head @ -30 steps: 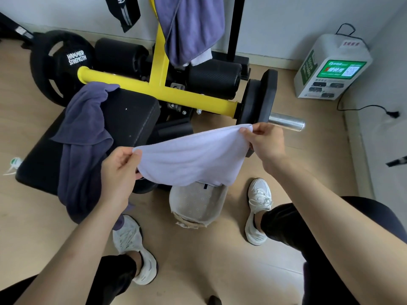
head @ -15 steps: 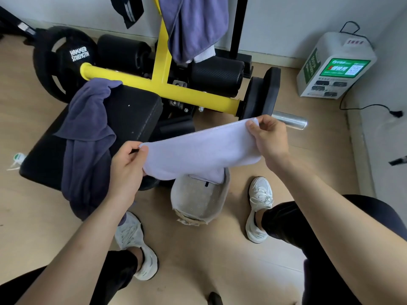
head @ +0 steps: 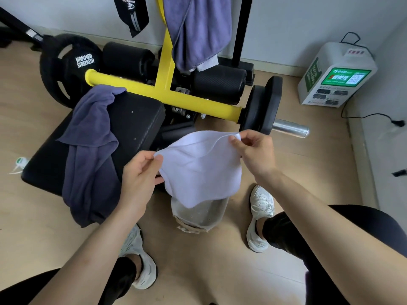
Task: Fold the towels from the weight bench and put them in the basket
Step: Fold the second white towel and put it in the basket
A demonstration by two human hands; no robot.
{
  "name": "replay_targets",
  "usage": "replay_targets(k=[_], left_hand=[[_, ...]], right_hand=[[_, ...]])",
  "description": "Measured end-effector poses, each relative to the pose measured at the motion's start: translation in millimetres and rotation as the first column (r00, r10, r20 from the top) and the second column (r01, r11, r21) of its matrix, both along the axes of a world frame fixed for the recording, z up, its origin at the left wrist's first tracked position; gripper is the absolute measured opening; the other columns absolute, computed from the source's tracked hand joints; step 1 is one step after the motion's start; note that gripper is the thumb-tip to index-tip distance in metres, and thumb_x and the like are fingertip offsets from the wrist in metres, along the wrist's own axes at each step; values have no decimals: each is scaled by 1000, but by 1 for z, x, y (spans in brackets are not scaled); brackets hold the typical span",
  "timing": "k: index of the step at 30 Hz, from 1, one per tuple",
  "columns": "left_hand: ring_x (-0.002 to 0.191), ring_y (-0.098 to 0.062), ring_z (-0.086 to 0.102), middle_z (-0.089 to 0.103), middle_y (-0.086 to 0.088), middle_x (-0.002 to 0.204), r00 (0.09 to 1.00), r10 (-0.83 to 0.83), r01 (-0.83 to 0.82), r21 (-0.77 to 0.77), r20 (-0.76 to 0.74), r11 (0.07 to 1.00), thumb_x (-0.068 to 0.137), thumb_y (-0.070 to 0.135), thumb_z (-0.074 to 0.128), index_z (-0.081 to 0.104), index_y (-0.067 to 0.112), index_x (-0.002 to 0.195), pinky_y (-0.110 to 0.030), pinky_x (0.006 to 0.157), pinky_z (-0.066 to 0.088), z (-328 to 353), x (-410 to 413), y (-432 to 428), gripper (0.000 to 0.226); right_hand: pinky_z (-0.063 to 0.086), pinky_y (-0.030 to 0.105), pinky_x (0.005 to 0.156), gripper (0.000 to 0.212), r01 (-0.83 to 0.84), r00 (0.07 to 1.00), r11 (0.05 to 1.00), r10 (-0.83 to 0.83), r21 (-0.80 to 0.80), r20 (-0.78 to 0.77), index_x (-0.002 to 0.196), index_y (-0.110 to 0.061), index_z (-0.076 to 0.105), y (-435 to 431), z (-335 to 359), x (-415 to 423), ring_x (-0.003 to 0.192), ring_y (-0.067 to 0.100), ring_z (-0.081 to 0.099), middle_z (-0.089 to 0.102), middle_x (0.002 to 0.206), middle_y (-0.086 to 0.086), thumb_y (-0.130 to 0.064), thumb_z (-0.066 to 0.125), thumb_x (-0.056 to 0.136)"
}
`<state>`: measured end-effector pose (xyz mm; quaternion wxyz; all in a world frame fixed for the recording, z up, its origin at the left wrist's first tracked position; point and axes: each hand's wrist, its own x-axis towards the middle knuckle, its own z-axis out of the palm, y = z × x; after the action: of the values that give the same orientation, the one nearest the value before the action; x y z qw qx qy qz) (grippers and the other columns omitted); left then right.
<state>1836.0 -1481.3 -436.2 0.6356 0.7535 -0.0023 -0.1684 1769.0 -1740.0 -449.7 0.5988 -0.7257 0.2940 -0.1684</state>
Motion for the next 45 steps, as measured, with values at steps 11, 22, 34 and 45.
replay_targets(k=[11, 22, 34, 45], left_hand=[[91, -19, 73, 75, -5, 89, 998, -44, 40, -101, -45, 994, 100, 10, 61, 71, 6, 100, -37, 79, 64, 8, -29, -25, 10], [98, -20, 76, 80, -5, 99, 991, -129, 126, -135, -17, 983, 99, 4, 60, 79, 10, 106, -40, 95, 60, 13, -44, -32, 22], [92, -14, 64, 70, 10, 97, 703, -474, 245, 444, 530, 862, 86, 25, 67, 78, 23, 100, -38, 82, 52, 3, -2, -6, 18], [90, -8, 56, 62, 20, 85, 685, -618, 435, 463, 386, 772, 83, 45, 64, 68, 32, 87, -35, 81, 49, -3, -15, -13, 15]], right_hand=[[57, 46, 69, 16, -229, 972, 970, 223, 86, 69, 85, -3, 75, 55, 14, -13, 69, 18, 62, 73, 78, 17, -17, 71, 93], [58, 31, 78, 24, -356, 932, 918, 362, -177, 3, 97, -26, 75, 70, 6, -23, 86, 13, 68, 70, 96, -4, -22, 85, 75], [58, 28, 80, 13, -437, 889, 894, 446, -97, 100, 93, -5, 74, 42, 1, -21, 83, 14, 69, 73, 93, 10, 3, 75, 84], [58, 31, 81, 24, -469, 870, 869, 485, -160, 83, 93, -14, 72, 39, 3, -21, 82, 12, 70, 72, 89, 1, 8, 74, 83]])
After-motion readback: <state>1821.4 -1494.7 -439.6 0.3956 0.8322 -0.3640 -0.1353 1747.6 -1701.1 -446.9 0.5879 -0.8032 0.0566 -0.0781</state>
